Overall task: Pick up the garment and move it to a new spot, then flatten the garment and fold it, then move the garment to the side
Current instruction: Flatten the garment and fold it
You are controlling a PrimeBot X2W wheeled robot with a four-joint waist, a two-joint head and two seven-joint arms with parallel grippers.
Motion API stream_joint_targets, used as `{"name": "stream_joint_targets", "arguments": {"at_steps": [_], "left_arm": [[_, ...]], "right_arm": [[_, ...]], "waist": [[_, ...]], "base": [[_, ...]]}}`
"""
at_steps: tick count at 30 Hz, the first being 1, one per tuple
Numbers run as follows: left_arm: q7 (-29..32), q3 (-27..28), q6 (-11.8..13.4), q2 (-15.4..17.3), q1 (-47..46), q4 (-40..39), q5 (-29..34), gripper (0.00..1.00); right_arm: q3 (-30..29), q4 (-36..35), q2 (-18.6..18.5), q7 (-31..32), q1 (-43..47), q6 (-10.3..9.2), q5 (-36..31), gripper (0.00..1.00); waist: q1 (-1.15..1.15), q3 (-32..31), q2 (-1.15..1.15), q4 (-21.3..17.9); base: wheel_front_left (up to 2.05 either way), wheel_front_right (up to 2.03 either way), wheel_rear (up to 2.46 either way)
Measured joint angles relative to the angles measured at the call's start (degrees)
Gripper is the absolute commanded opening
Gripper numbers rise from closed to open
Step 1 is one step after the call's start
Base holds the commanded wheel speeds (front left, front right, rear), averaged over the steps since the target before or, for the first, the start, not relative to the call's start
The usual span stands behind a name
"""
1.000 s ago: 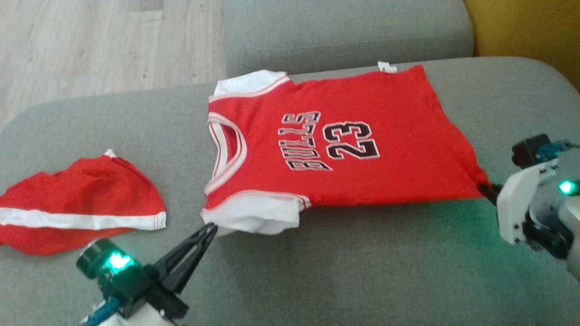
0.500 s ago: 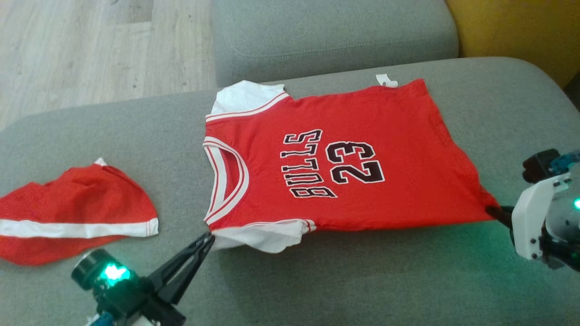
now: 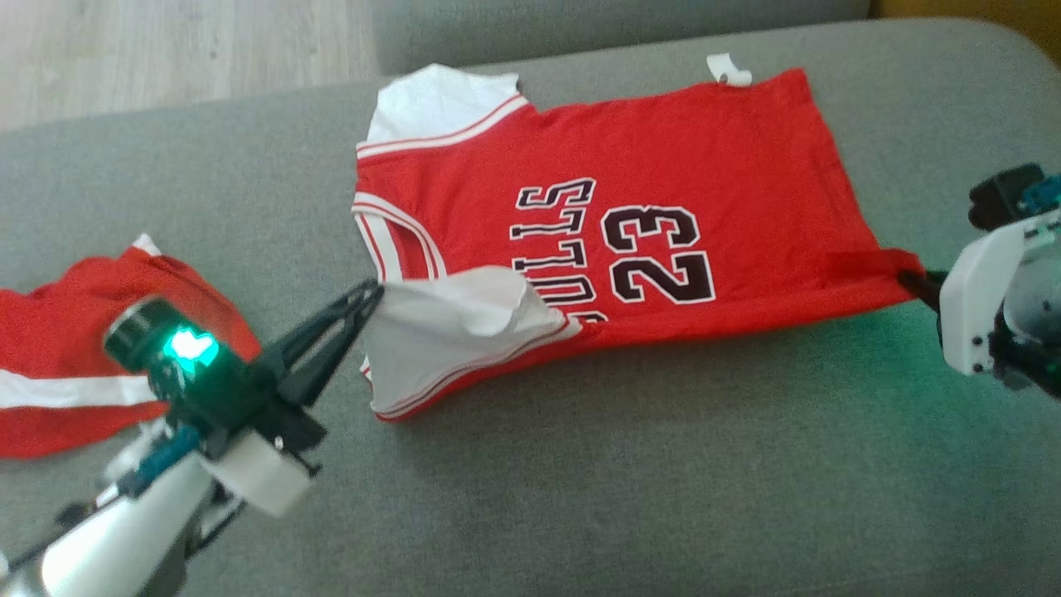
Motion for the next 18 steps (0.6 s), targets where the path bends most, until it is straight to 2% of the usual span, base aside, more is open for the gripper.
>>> {"name": "stream_joint_targets", "arguments": {"at_steps": [11, 18], "left_arm": [[0.0, -11.9, 0.0, 1.8, -19.1, 9.0, -1.5, 0.0], [0.0, -19.2, 0.0, 1.9, -27.9, 14.9, -3.0, 0.0]], "right_arm": [[-0.4, 5.9, 3.9, 0.2, -6.3, 0.0, -1.9, 0.0], [0.1, 8.7, 5.8, 0.1, -9.4, 0.0, -1.9, 0.0]], "waist": [[0.0, 5.9, 0.0, 0.2], [0.0, 9.0, 0.0, 0.0]], "base": [[0.0, 0.0, 0.0], [0.0, 0.0, 0.0]]}}
